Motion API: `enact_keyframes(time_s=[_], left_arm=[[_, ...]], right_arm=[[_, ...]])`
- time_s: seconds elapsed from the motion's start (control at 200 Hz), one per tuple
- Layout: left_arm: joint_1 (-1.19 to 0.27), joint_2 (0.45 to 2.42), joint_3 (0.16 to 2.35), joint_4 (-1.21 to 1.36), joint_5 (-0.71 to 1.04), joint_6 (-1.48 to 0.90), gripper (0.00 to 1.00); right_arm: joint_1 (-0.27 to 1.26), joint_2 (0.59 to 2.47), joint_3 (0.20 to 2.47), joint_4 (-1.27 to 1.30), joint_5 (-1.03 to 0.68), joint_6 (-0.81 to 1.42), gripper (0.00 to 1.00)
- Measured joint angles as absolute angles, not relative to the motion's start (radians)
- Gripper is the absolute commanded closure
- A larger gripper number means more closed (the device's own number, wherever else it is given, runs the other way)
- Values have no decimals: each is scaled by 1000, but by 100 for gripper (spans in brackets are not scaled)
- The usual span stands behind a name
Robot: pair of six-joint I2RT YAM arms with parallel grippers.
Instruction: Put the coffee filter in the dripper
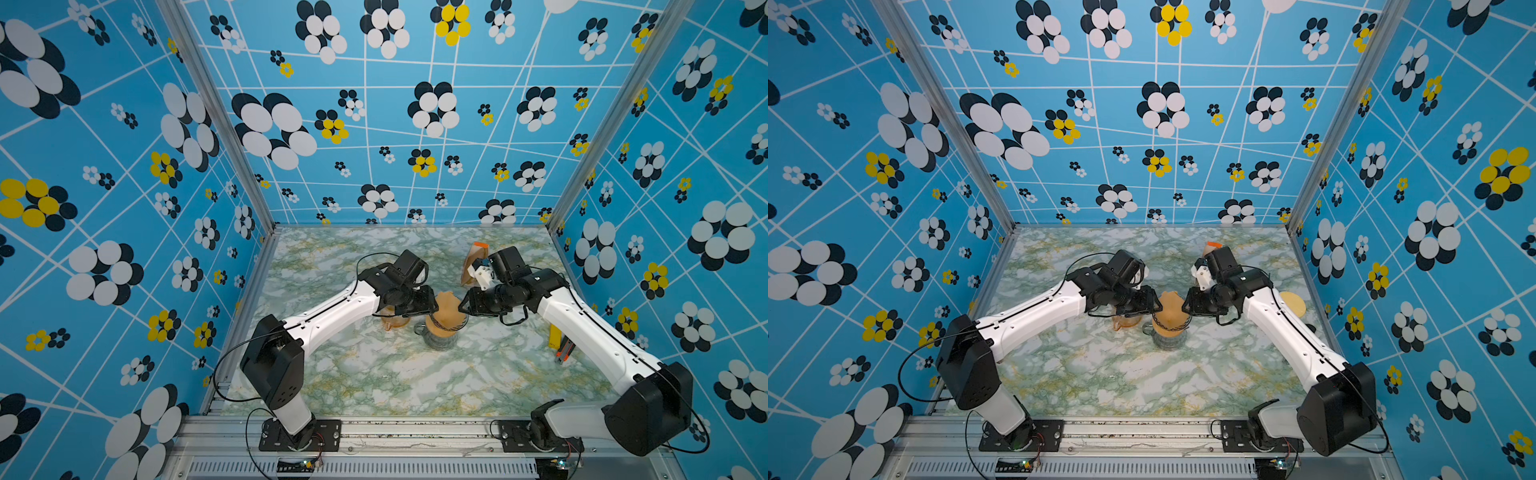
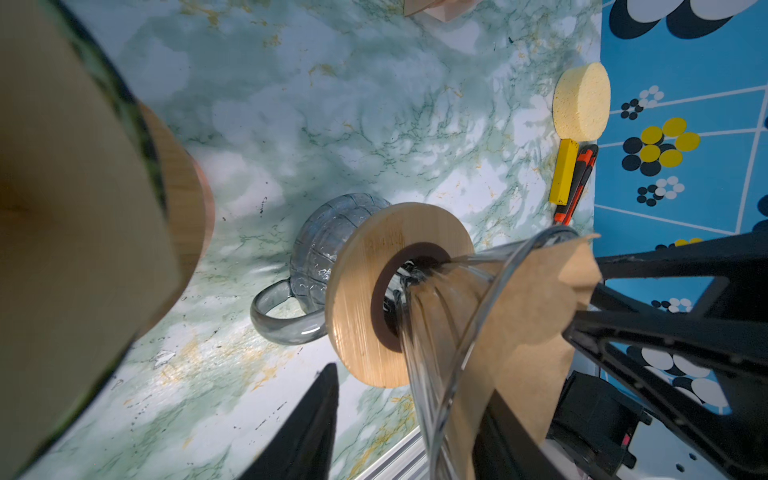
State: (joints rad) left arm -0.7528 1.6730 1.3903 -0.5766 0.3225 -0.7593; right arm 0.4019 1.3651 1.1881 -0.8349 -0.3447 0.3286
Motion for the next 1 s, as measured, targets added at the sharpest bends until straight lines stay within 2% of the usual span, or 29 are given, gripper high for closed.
enact_keyframes(time_s=[0.11,0.15,0.33,0.56,1.0], left_arm=[[-740,1673,1390,-560,330,-765,56],[-738,1673,1390,-554,332,-766,62],[-732,1673,1383,-531,348,-775,71],[-732,1673,1369,-513,362,-786,76],[-717,1679,1365,-501,387,-810,82]], right_arm=[[400,1378,1188,-824,-352,331,77],[400,1382,1188,-823,-354,331,78],[400,1392,1188,-817,-371,332,84],[400,1395,1188,-811,-381,334,89],[398,1444,1240,-840,-391,334,89]])
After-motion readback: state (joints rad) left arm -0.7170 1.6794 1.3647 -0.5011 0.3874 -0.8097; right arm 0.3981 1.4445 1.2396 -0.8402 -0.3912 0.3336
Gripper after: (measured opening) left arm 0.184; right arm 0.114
